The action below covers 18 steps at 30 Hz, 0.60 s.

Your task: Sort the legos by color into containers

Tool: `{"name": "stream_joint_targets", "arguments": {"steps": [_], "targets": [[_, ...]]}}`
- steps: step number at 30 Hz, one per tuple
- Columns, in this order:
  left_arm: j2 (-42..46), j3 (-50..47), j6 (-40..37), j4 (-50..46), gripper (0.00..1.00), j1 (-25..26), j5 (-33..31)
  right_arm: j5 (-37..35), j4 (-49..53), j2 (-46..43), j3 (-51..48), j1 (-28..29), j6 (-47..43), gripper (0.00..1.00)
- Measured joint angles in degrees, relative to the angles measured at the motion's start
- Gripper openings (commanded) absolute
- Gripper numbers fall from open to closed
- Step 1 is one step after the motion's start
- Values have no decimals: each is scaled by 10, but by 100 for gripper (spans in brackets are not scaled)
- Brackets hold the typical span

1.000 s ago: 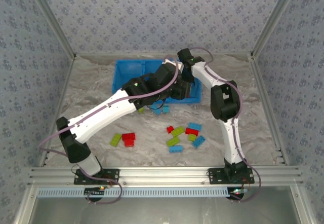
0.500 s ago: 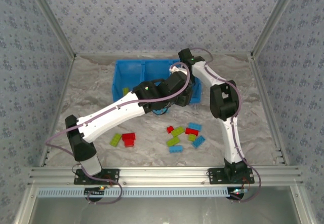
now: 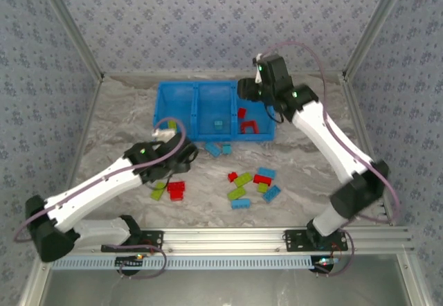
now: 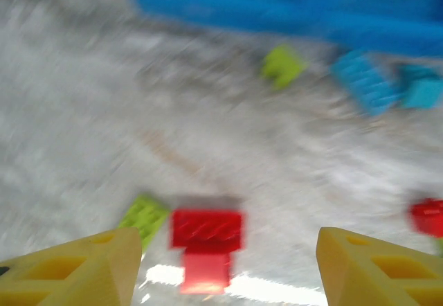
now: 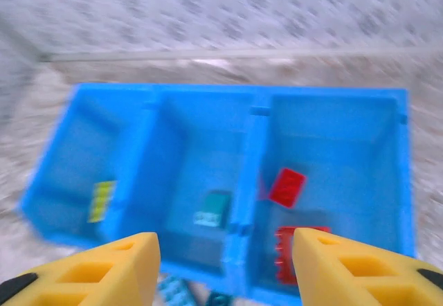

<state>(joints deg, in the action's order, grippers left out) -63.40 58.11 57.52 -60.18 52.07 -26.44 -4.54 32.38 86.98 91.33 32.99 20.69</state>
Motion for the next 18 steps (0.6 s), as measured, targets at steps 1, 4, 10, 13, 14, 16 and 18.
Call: {"name": "stream_joint_targets", "arguments": {"steps": [1,4,10,13,14,16,18], "targets": [[28,-35,22,-13,70,-4,4,0,-16,-29,-30,28,-3,59],[94,-113,78,-35,71,-7,19,24,-70,-88,-126,114,-10,60],[138,-220,154,-15,80,-39,53,61,-134,-107,-263,260,-26,60],[133,-248,175,19,94,-72,78,66,-143,-107,-288,319,-30,60],[133,-254,183,33,98,-85,87,64,-147,-107,-291,332,-30,60],[134,-267,198,61,98,-109,104,60,-157,-107,-296,350,-30,60],[134,-283,214,92,98,-133,123,55,-167,-107,-299,364,-29,60]]}}
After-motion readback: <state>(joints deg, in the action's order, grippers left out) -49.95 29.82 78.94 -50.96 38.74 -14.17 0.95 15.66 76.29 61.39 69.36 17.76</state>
